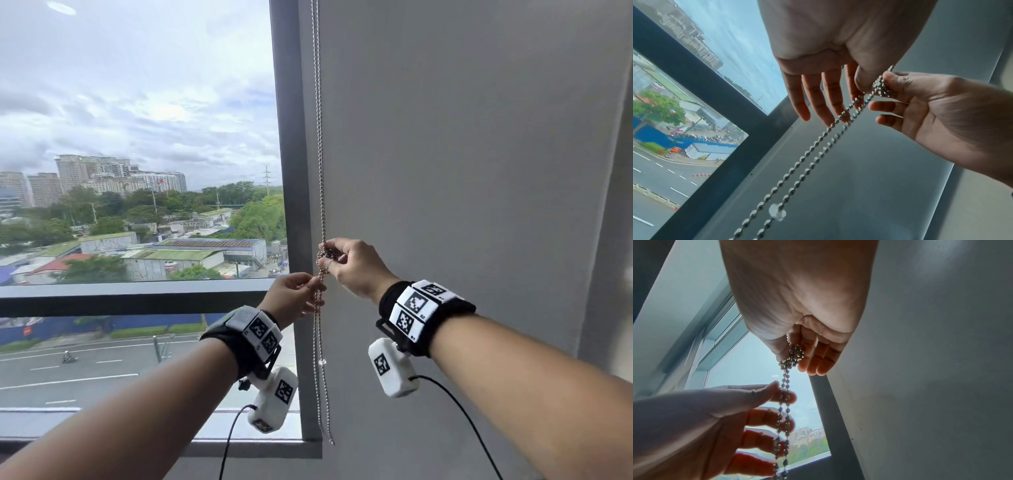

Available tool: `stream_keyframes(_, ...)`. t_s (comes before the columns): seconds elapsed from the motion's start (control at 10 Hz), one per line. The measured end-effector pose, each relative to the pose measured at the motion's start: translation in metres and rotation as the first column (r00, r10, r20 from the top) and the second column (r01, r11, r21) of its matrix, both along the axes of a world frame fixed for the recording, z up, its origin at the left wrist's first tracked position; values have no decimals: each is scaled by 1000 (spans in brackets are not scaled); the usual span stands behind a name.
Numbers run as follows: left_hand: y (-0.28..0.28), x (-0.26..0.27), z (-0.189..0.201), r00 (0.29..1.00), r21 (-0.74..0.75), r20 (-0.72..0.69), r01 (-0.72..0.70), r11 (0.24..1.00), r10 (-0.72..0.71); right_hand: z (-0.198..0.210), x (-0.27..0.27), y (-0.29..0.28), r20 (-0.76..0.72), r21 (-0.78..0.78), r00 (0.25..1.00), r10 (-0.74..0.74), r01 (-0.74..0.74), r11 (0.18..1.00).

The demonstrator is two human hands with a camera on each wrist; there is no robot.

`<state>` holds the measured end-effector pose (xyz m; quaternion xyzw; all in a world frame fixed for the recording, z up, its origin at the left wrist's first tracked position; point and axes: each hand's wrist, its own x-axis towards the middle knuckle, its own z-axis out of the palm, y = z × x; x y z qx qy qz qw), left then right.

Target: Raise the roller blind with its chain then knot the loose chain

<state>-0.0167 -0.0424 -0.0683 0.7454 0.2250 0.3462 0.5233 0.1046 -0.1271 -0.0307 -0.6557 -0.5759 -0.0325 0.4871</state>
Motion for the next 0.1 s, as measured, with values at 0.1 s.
stream_keyframes(0.1,-7,-11,8,997,49,-57,-54,997,57,9,0,-13,65,-57,996,-54,58,997)
